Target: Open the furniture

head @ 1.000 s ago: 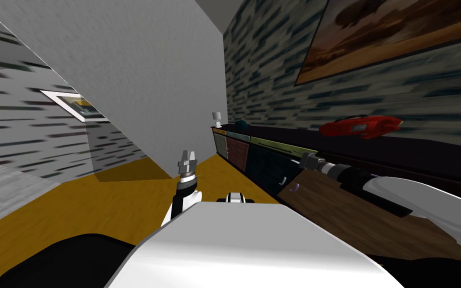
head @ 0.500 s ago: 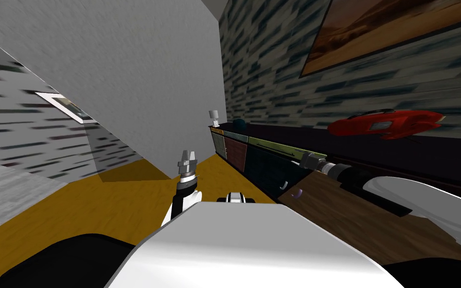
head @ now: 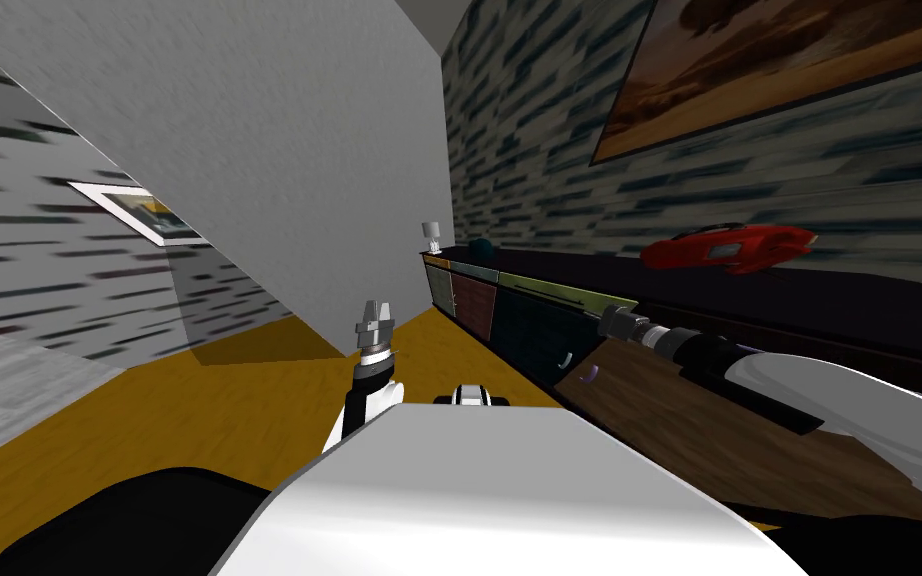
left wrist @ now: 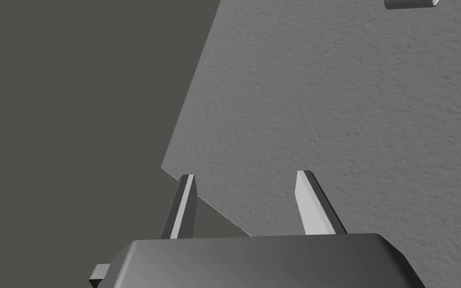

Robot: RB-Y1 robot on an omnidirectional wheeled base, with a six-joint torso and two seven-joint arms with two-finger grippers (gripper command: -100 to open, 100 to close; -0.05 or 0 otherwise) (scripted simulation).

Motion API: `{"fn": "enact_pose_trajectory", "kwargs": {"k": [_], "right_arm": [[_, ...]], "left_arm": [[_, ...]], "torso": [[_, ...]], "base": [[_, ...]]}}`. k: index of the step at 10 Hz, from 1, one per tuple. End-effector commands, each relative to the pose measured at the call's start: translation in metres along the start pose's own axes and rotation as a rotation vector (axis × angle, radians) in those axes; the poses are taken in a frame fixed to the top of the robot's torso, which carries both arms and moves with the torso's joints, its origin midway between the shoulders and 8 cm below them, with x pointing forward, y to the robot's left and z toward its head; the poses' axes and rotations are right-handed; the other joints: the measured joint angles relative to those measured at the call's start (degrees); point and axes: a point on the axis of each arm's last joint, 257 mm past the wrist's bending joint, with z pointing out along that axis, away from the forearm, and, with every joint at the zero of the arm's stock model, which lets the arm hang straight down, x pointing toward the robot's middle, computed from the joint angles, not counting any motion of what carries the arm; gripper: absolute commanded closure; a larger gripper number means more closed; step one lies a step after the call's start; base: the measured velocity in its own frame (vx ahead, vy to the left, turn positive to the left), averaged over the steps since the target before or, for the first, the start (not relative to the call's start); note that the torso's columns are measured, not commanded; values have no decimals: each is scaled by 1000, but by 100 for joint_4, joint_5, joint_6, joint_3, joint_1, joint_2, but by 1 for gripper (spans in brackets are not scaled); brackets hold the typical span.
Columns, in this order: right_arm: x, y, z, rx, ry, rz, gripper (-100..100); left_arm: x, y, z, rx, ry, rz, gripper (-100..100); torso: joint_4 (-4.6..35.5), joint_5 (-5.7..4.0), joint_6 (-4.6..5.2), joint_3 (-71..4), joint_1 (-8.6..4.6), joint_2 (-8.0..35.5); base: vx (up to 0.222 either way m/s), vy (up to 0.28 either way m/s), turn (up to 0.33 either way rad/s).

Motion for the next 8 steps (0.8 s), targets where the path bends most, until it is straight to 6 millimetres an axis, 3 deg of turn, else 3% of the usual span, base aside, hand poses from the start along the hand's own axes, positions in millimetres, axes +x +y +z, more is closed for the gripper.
{"fn": "enact_pose_trajectory", "kwargs": {"k": [1,5,6,8], "right_arm": [[3,0,0,1,7,-1,-100],[5,-1,0,2,10,-2,-100],[5,-1,0,2,10,-2,100],[0,-1,0,1,-1,-1,100]], "left_arm": [[0,0,0,0,0,0,0],[0,0,0,0,0,1,0],[0,0,0,0,0,0,0],[0,0,0,0,0,0,0]], "torso": [[-7,-6,-2,-15,-25,-26],[1,0,1,4,7,9],[10,10,2,20,30,31],[11,9,4,24,33,39]], "base": [[45,-33,39],[77,-78,21],[11,-10,2],[-119,94,-57]]}}
